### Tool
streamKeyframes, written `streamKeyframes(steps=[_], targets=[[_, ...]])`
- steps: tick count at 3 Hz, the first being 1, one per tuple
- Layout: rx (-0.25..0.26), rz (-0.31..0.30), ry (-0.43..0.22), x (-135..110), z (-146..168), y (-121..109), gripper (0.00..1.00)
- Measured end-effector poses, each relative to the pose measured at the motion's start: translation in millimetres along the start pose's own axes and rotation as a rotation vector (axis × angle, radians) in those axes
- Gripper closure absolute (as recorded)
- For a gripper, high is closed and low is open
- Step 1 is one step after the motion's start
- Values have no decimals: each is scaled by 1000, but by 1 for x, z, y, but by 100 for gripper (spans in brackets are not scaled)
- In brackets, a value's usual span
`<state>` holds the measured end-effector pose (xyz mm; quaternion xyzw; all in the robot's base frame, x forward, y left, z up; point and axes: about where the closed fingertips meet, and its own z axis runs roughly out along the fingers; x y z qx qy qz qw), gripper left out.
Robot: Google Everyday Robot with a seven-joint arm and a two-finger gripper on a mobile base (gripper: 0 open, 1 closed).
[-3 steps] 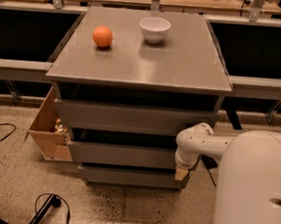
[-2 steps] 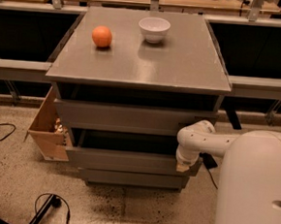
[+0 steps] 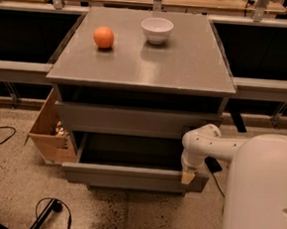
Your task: Open middle drawer
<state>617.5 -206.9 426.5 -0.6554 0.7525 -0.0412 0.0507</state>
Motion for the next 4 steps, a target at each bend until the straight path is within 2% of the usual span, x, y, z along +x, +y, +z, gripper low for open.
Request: streamKeyframes(steps=[2, 3, 4], targets=[[-54, 54, 16, 10, -8, 47, 100], [-94, 87, 29, 17, -13, 79, 100], [-107, 99, 33, 18, -14, 88, 100]])
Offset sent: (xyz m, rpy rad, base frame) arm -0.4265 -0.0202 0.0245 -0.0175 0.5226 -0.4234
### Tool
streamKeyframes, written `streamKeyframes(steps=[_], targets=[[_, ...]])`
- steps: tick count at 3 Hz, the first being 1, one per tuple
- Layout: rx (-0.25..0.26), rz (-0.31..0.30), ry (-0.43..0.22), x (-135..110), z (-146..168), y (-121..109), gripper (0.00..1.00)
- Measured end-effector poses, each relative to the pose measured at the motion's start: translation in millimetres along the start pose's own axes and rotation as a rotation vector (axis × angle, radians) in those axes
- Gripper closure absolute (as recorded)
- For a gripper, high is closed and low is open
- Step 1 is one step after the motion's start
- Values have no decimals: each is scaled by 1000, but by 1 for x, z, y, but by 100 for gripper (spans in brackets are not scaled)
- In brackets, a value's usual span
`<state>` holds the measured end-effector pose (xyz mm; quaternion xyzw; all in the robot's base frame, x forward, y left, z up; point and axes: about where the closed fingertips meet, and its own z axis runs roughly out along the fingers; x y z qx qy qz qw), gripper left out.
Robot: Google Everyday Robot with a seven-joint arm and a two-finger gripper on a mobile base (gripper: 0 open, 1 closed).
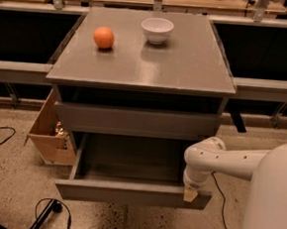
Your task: Open middle drawer
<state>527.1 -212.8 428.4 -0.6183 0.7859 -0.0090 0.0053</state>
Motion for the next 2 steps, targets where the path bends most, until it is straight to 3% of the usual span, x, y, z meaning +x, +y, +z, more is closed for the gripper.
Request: streamKeyframes(steps=[1, 2], targets=[[-50, 35, 15, 12, -1, 36, 100], [-53, 38, 16, 11, -1, 38, 100]])
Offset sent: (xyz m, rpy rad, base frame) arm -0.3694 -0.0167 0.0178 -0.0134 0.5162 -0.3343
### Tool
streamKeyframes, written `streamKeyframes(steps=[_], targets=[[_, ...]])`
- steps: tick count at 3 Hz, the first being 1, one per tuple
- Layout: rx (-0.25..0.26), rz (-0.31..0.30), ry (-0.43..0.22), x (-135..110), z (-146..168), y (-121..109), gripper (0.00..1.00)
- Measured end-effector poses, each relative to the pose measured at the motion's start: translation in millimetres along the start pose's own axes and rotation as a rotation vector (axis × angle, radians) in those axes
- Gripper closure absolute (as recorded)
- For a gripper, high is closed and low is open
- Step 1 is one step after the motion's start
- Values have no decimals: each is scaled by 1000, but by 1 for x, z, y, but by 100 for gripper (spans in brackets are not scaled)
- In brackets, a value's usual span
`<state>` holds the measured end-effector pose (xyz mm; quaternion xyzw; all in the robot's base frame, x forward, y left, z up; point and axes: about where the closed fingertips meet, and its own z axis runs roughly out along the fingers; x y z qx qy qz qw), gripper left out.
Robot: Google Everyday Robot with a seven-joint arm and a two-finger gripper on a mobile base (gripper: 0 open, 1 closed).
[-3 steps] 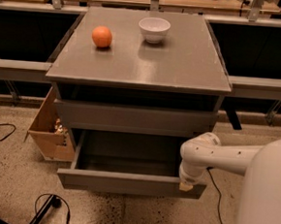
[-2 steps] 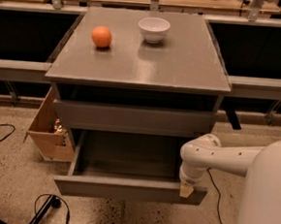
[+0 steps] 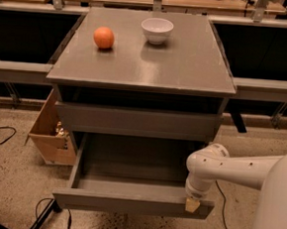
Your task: Open middle drawer
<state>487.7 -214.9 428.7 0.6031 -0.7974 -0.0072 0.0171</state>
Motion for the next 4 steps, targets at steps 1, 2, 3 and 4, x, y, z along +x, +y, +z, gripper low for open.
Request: streamKeyframes(steps=[1, 2, 3, 4], targets=[[-45, 26, 10, 11, 1, 32, 100], [-46, 26, 10, 10, 1, 33, 100], [-46, 26, 10, 10, 1, 33, 73], [-46, 26, 10, 10, 1, 33, 50]])
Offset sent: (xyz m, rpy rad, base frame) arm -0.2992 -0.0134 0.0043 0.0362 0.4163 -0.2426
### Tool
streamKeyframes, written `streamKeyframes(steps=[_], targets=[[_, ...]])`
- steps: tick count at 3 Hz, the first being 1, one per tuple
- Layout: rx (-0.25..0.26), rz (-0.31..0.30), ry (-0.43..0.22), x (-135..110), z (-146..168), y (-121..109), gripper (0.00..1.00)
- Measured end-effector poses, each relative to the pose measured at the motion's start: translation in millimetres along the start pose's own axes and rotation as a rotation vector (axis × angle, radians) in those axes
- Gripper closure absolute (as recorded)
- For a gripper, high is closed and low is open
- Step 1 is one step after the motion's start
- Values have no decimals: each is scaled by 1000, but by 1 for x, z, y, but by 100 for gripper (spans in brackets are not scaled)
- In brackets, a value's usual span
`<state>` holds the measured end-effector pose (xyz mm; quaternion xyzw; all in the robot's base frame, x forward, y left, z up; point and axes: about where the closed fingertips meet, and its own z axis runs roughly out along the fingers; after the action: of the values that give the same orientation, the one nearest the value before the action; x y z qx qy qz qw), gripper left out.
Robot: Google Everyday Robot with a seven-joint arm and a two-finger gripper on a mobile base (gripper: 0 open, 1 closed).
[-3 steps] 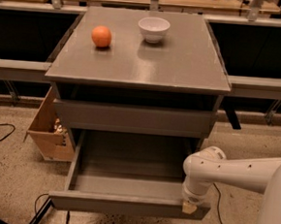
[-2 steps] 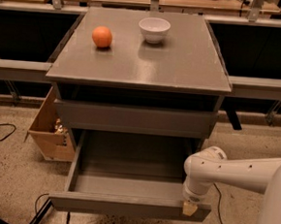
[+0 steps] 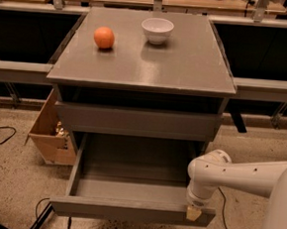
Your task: Open middle drawer
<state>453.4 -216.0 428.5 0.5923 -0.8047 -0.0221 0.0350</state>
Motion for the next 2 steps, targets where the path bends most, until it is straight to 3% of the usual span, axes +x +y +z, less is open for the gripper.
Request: streamKeyframes(steps=[2], targets=[[0, 0, 0, 0, 0, 0, 4]])
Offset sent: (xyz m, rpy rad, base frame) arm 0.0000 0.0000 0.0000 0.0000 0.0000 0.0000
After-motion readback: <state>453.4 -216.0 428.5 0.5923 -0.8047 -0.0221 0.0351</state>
